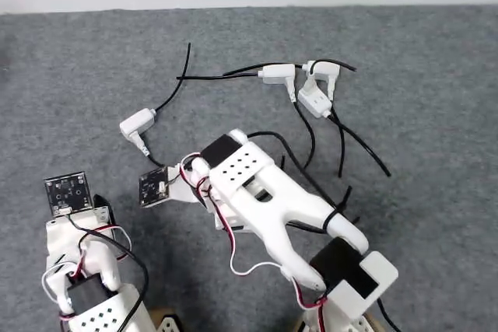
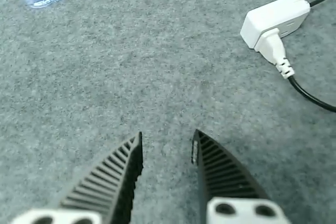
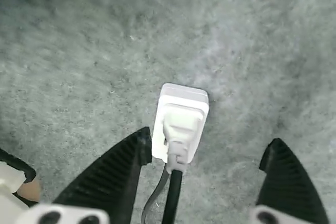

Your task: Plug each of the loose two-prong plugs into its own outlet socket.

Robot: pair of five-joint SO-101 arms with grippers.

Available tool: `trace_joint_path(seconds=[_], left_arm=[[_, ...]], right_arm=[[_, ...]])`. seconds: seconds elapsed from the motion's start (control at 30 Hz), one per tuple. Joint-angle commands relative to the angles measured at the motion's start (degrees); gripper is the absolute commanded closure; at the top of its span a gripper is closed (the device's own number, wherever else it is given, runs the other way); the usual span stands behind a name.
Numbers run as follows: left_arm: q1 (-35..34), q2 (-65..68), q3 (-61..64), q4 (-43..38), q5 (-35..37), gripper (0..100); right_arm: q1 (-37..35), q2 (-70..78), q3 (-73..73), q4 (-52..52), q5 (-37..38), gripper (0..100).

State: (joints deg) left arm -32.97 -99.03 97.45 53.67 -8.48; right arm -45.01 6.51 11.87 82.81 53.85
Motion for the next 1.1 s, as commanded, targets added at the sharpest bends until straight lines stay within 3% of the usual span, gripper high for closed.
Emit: trace_joint_path(seconds=[0.0, 0.3, 0.37, 0.47, 0.57, 0.63, 0.7, 0.87, 1.07], left_arm=[[0.3, -1.1, -0.7, 0.1, -0.6, 85], [0.3, -1.1, -0.7, 0.1, -0.6, 85], [0.3, -1.1, -0.7, 0.1, -0.6, 85], [0.3, -1.1, -0.7, 0.1, -0.6, 85], [0.3, -1.1, -0.7, 0.1, -0.6, 85], [0.3, -1.1, -0.7, 0.1, -0.6, 85], [0.3, -1.1, -0.7, 0.1, -0.6, 85], [0.3, -1.1, -0.7, 0.1, -0.6, 85], [0.3, -1.1, -0.7, 0.1, -0.6, 85]], right_arm=[[-0.5, -2.8, 2.6, -1.1, -0.6, 67.4], [-0.1, -2.7, 15.6, -16.0, -0.5, 68.5], [0.2, -2.7, 17.1, -17.8, -0.3, 75.9], [2.1, -2.7, 17.8, -20.5, -0.4, 98.8], [4.4, -2.7, 17.8, -21.2, -0.3, 94.3], [5.1, -3.2, 17.6, -21.2, -0.1, 99.7], [5.1, -3.7, 16.2, -19.9, 1.6, 98.6], [5.1, -6.2, 4.4, -11.6, 2.9, 99.1], [9.5, -8.8, -9.6, -10.1, 3.0, 99.1]])
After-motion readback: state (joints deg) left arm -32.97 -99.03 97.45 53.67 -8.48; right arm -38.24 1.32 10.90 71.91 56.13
